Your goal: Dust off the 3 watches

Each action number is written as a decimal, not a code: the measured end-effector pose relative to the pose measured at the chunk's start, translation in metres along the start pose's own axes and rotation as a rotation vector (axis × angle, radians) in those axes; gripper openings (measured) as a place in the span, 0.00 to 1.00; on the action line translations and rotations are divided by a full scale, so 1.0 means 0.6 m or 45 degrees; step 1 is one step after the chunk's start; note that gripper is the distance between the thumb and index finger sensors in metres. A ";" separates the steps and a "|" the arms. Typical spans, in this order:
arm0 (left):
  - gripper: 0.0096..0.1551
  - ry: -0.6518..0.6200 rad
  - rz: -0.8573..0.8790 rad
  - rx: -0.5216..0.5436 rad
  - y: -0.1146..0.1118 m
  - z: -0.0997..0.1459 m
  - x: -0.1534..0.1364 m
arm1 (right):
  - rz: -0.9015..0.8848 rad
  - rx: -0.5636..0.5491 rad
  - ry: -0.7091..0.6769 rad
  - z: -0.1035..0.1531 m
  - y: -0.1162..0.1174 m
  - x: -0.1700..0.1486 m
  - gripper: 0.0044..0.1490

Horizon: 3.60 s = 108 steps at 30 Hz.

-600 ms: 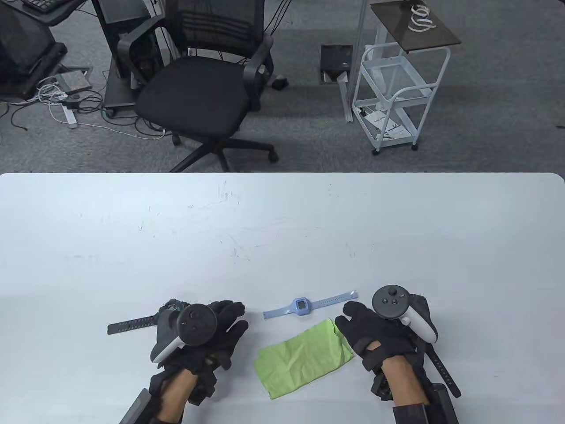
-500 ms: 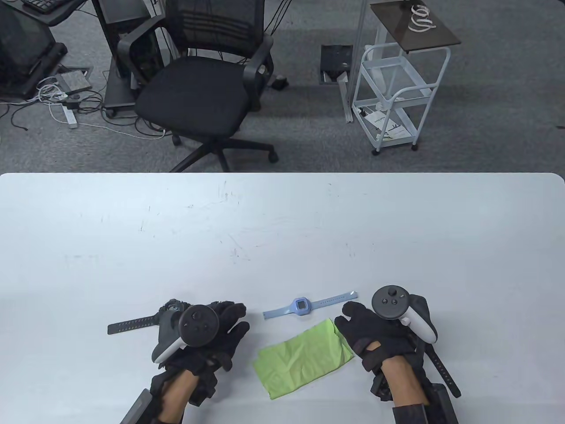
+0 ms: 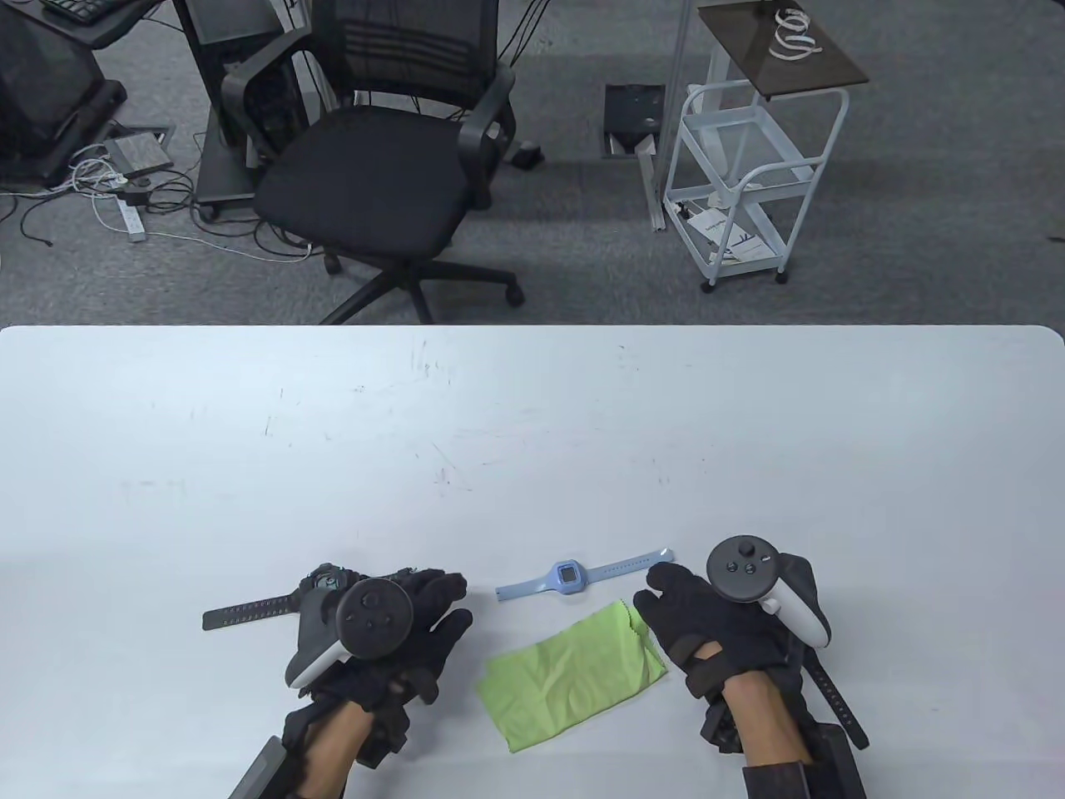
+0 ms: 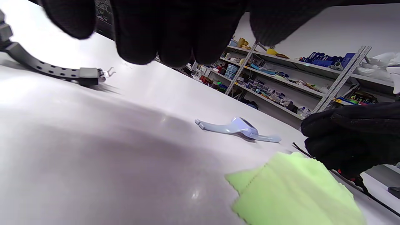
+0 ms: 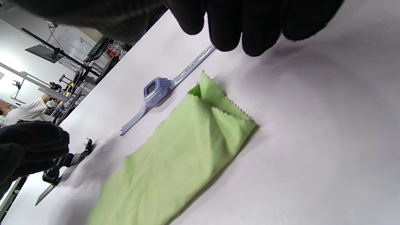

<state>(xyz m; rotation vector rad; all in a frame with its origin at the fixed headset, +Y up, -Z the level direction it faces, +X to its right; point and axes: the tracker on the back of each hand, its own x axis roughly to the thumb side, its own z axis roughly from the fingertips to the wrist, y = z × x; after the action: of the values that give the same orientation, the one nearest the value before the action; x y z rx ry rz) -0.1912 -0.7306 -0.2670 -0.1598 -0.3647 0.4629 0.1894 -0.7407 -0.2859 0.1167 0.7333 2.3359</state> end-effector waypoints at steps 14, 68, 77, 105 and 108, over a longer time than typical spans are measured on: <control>0.37 -0.006 0.011 0.003 0.002 0.002 0.000 | 0.019 -0.017 0.003 0.005 -0.002 0.002 0.51; 0.36 0.009 0.071 0.037 0.002 -0.025 0.010 | -0.947 0.195 -0.777 0.030 -0.035 0.021 0.29; 0.38 0.041 -0.181 -0.217 -0.056 -0.154 0.090 | -0.999 0.115 -0.790 0.043 -0.056 0.006 0.29; 0.28 -0.011 0.136 -0.209 0.011 -0.083 0.065 | -0.995 -0.007 -0.772 0.054 -0.075 -0.004 0.28; 0.28 -0.032 0.197 -0.225 0.030 -0.035 0.045 | -0.965 -0.006 -0.756 0.051 -0.071 -0.001 0.28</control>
<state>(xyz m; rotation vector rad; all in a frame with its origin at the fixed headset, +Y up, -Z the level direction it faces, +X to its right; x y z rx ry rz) -0.1680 -0.7038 -0.2820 -0.3559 -0.4199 0.5855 0.2232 -0.7005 -0.2830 0.4274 0.3717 1.4646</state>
